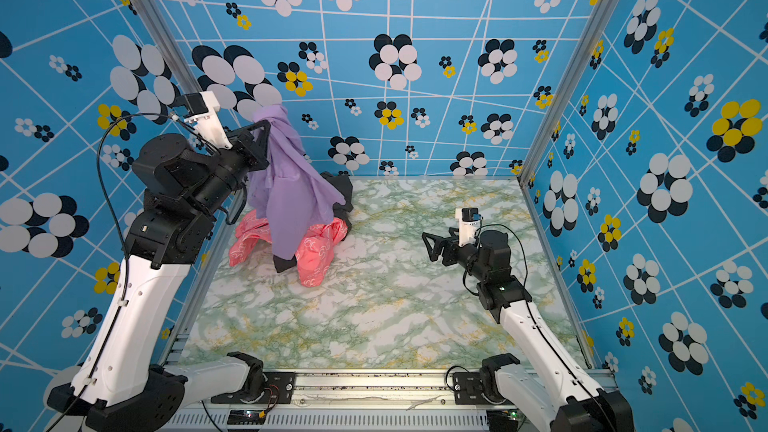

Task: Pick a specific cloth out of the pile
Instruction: 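Lift the lavender cloth high with the left gripper, clearing the pile, then carry the lavender cloth toward the right gripper and drop it on the table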

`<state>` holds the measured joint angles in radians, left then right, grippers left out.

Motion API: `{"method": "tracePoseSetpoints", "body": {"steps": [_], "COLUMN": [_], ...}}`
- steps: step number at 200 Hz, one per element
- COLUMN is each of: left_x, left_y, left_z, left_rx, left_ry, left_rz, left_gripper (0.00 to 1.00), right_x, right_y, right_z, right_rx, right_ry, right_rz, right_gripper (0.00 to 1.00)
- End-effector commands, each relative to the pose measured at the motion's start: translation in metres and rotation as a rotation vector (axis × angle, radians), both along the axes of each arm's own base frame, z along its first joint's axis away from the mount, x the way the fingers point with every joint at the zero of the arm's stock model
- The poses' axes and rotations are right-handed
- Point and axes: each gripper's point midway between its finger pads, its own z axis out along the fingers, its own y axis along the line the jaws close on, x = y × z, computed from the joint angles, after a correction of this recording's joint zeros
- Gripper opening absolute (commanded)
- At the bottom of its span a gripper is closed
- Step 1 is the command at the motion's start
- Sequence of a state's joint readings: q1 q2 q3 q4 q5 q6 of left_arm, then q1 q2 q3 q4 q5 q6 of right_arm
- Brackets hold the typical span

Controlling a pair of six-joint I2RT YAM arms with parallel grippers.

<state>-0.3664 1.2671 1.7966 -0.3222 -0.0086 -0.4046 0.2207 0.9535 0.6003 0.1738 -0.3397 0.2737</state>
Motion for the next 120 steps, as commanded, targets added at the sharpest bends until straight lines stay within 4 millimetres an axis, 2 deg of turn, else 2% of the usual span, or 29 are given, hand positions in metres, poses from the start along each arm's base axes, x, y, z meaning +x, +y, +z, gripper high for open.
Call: {"method": "tracePoseSetpoints", "body": {"steps": [1,31,47,68,84,93,105,114,120], "left_x": [-0.001,0.009,0.013,0.022,0.031,0.036,0.041,0.042,0.042], "left_y": [-0.032,-0.103,-0.147,-0.197,-0.220,-0.226,-0.230,-0.230,-0.230], "left_z": [0.024,-0.006,-0.034,-0.093,-0.149,-0.185,-0.229,-0.251,-0.262], "left_rx": [0.059,0.115,0.170,0.248,0.287,0.303,0.325,0.344,0.357], "left_ry": [-0.108,-0.049,-0.005,0.109,0.250,0.344,0.460,0.515,0.538], "left_rz": [-0.053,-0.201,-0.282,-0.360,-0.364,-0.349,-0.339,-0.333,-0.334], "left_gripper": [0.00,0.00,0.00,0.00,0.02,0.09,0.28,0.42,0.54], "right_x": [-0.001,0.001,0.001,0.001,0.001,0.000,0.000,0.000,-0.001], "right_y": [-0.006,-0.016,-0.023,-0.036,-0.046,-0.050,-0.053,-0.055,-0.055], "right_z": [0.002,0.007,0.010,0.014,0.016,0.017,0.020,0.020,0.021], "right_rx": [-0.015,-0.027,-0.038,-0.049,-0.053,-0.057,-0.060,-0.065,-0.067], "right_ry": [-0.018,-0.032,-0.037,-0.044,-0.041,-0.040,-0.043,-0.043,-0.043], "right_rz": [-0.040,-0.097,-0.135,-0.209,-0.267,-0.289,-0.310,-0.316,-0.318], "right_gripper": [0.99,0.99,0.99,0.99,0.99,0.99,0.99,0.99,0.99]}}
